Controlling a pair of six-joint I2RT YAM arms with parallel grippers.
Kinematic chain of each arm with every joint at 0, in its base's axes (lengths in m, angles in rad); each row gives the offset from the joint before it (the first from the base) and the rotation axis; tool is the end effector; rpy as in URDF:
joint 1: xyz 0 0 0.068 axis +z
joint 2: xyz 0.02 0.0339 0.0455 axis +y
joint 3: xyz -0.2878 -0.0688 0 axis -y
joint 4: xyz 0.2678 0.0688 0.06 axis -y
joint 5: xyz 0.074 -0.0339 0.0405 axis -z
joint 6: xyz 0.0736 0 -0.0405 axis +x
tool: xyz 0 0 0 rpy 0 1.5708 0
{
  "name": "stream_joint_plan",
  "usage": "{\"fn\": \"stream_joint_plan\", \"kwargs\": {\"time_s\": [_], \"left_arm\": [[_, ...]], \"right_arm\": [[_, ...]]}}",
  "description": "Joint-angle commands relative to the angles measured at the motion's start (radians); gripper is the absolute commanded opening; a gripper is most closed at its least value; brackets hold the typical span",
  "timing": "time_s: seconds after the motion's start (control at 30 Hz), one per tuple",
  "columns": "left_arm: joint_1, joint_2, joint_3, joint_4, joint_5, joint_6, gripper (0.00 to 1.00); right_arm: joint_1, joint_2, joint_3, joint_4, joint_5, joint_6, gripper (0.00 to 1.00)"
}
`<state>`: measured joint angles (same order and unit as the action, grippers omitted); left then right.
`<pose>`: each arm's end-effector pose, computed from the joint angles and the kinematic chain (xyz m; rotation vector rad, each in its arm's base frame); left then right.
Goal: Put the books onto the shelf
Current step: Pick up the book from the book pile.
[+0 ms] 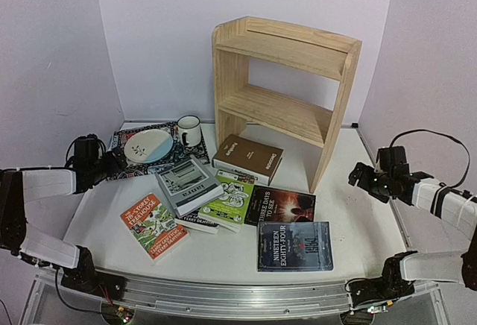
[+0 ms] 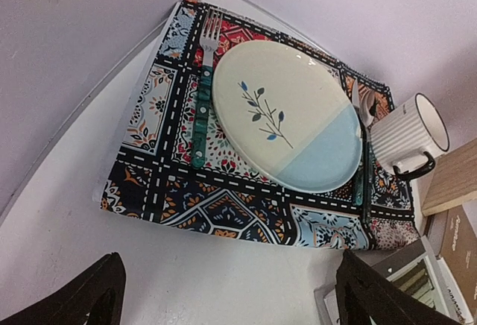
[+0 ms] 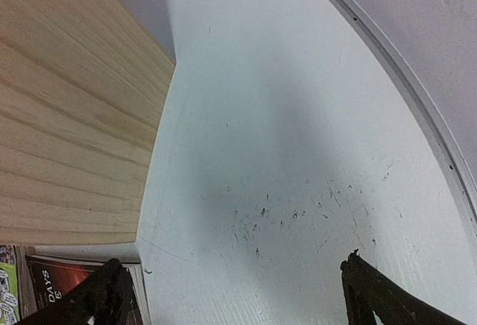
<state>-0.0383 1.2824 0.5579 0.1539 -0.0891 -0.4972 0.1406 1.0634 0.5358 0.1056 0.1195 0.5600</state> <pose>0.3024 -0.0050 0.1773 -0.5390 2.0780 -0.2180 0.2744 0.0300 0.2218 0.4929 1.9434 0.3324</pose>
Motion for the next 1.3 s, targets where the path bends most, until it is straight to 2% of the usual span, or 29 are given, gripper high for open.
{"fn": "stream_joint_plan", "kwargs": {"time_s": [0.0, 0.1, 0.23, 0.37, 0.5, 0.7, 0.97, 1.13, 1.27], "left_arm": [[0.005, -0.099, -0.018, -0.071, -0.052, -0.075, 1.0], [0.004, -0.146, -0.004, -0.13, -0.006, -0.086, 1.0], [0.005, -0.197, 0.003, -0.142, 0.158, -0.078, 1.0], [0.003, -0.244, 0.014, -0.148, 0.254, -0.068, 1.0], [-0.022, -0.259, -0.001, -0.148, 0.362, -0.127, 1.0], [-0.222, -0.236, -0.006, -0.148, 0.296, -0.141, 1.0], [-0.388, -0.212, 0.007, -0.148, 0.301, -0.191, 1.0], [-0.523, -0.226, 0.003, -0.148, 0.268, -0.262, 1.0], [-0.678, -0.194, 0.01, -0.145, 0.225, -0.306, 1.0]], "right_arm": [[0.002, -0.046, 0.006, -0.053, -0.012, 0.017, 0.98], [0.001, -0.046, 0.011, -0.053, -0.033, 0.012, 0.98], [0.002, -0.017, 0.044, -0.093, -0.076, 0.022, 0.98], [0.001, 0.012, 0.079, -0.166, -0.157, 0.02, 0.98], [0.001, 0.034, 0.095, -0.227, -0.268, 0.049, 0.98], [0.002, 0.02, 0.072, -0.256, -0.39, 0.063, 0.98], [0.003, -0.013, 0.02, -0.304, -0.527, 0.075, 0.98], [0.044, -0.009, -0.013, -0.329, -0.54, 0.1, 0.92], [0.157, 0.017, -0.025, -0.34, -0.487, 0.142, 0.91]]}}
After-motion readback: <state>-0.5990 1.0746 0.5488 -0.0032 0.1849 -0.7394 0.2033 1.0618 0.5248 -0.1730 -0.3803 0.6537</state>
